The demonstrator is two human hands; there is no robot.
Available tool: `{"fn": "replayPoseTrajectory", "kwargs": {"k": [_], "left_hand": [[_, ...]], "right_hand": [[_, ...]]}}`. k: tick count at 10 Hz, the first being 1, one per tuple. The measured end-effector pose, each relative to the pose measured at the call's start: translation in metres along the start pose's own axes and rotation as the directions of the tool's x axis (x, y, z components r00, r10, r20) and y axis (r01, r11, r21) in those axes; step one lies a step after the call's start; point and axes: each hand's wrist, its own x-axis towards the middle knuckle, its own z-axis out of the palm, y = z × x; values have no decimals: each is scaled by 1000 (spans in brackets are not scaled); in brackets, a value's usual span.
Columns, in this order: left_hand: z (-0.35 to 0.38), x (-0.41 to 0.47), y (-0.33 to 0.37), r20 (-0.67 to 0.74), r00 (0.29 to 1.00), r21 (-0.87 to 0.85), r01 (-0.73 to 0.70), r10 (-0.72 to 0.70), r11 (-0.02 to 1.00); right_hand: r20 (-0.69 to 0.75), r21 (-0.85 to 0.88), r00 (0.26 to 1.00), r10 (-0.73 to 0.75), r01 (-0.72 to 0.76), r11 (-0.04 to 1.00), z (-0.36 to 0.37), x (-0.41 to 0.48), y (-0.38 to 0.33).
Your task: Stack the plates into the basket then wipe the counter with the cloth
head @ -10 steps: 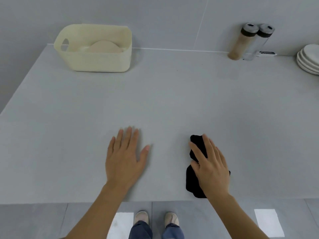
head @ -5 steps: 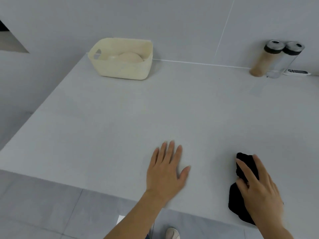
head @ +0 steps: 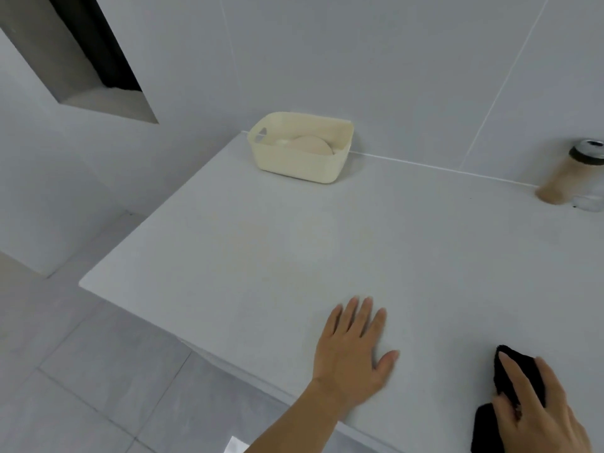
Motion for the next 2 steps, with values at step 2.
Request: {"fn": "replayPoseTrajectory", "kwargs": {"k": [2], "left_hand": [[-16, -7, 1, -179, 983, -4, 24, -24, 1000]], "right_hand": [[33, 72, 982, 185, -187, 980, -28, 7, -18]]}}
